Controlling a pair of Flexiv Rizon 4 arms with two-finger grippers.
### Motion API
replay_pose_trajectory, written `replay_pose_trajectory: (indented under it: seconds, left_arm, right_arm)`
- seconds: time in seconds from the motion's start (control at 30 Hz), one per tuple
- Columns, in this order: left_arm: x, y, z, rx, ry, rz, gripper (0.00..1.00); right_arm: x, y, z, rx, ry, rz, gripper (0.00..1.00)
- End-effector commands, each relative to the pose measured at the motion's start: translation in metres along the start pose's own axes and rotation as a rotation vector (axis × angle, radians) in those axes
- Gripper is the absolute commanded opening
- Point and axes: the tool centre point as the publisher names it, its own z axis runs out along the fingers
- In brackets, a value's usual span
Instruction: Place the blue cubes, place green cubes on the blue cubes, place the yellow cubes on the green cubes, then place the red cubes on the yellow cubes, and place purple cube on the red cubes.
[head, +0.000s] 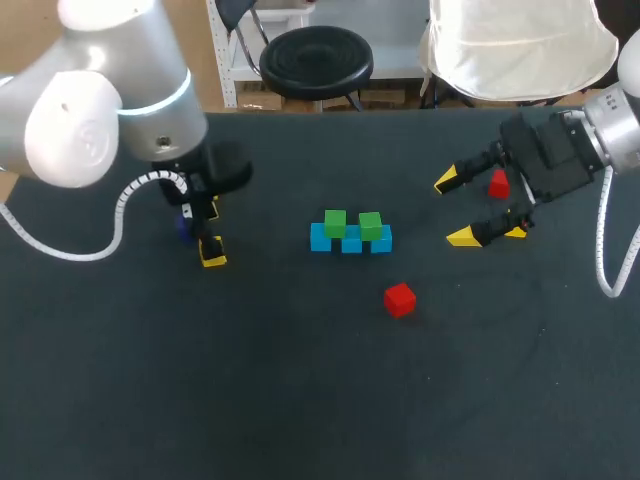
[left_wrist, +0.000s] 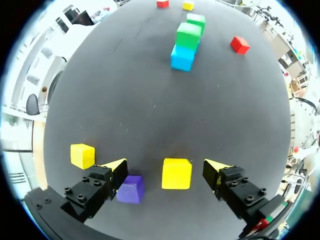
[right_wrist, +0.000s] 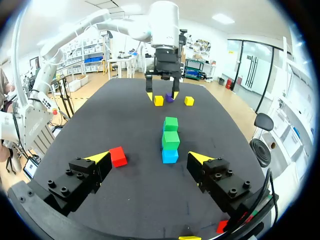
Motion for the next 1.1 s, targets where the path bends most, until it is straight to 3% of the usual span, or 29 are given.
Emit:
replay_pose_trajectory:
  seconds: [0.03,0.43,0.5,0.6,0.67,0.87,1.1]
  left_arm:
    - [0.009,0.007,0.008,0.005,0.014,-0.023,1.00]
    - [0.013,0.006,0.015,-0.024,0.027,-0.023,1.00]
    - [0.012,0.004,0.014,-0.029,0.021,-0.021,0.48]
    - [0.013,0.002,0.013,-0.036,0.017,-0.019,0.28]
    - [0.014,-0.001,0.014,-0.039,0.015,-0.018,0.00]
    - [0.012,-0.010,0.013,-0.037,-0.007,-0.005,0.00]
    - [-0.013,-0.047,-0.011,-0.063,-0.018,0.062,0.00]
  right_arm:
    - [0.000,0.000,0.000,0.000,-0.002,-0.001,1.00]
    - [0.000,0.000,0.000,0.000,-0.002,-0.001,1.00]
    - [0.000,0.000,0.000,0.000,-0.002,-0.001,1.00]
    - [0.000,0.000,0.000,0.000,-0.002,-0.001,1.00]
    - [0.000,0.000,0.000,0.000,-0.002,-0.001,1.00]
    - [0.000,0.000,0.000,0.000,-0.002,-0.001,1.00]
    - [0.000,0.000,0.000,0.000,-0.002,-0.001,1.00]
